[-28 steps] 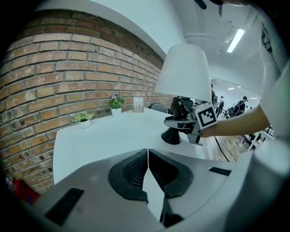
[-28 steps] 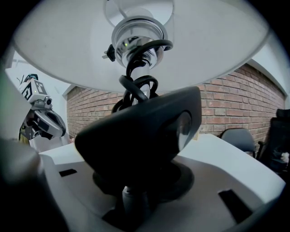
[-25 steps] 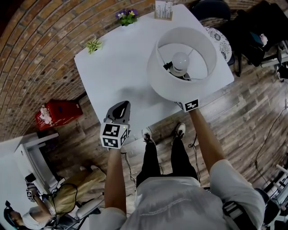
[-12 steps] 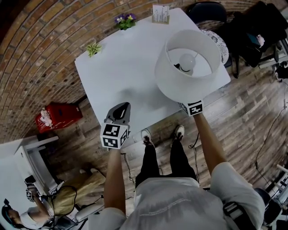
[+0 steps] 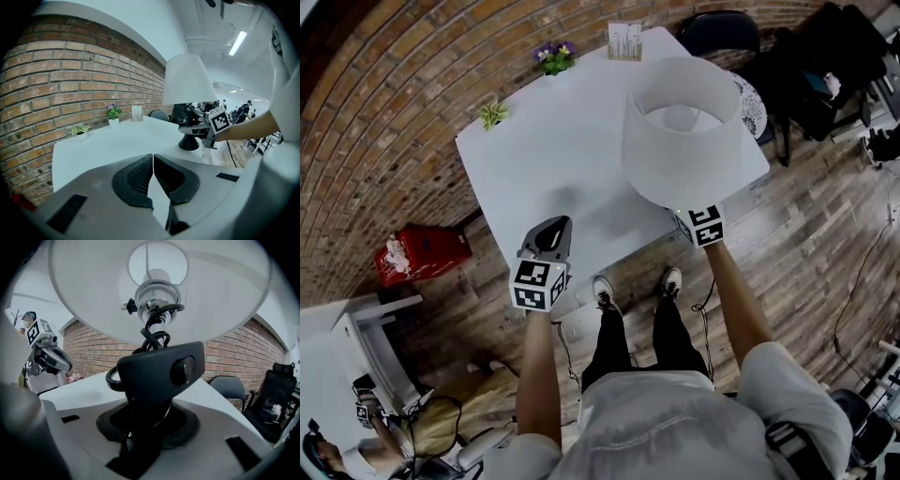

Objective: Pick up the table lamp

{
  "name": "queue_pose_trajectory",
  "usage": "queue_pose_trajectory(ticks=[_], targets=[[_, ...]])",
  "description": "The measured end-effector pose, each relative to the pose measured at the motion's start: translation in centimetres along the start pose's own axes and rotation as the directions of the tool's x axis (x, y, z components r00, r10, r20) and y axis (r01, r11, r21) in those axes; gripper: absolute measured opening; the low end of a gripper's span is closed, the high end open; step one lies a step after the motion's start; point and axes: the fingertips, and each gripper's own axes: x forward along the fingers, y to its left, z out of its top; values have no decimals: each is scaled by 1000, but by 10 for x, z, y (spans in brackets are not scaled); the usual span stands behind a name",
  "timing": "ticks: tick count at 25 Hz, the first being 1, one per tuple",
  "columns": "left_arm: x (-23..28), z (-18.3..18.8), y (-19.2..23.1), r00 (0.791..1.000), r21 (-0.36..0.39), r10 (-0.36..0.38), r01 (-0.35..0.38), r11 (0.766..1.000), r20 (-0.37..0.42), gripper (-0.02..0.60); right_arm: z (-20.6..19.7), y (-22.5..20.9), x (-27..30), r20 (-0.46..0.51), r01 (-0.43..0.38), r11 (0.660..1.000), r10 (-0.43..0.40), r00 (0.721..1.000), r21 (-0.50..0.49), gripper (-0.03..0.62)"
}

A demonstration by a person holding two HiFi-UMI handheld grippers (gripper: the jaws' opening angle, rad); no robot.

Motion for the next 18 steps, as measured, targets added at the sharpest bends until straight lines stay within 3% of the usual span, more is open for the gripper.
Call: queue_pose_trajectory(ticks=[9, 18], targets=[[-10, 21, 0, 999, 18, -3, 2, 1000, 32, 17, 22, -6, -20, -4, 26, 1000, -26, 1000, -13, 127], [-24, 71, 0, 994, 55, 5, -11, 998, 110, 17, 49, -7, -53, -91, 22, 999, -24, 996, -24, 127]])
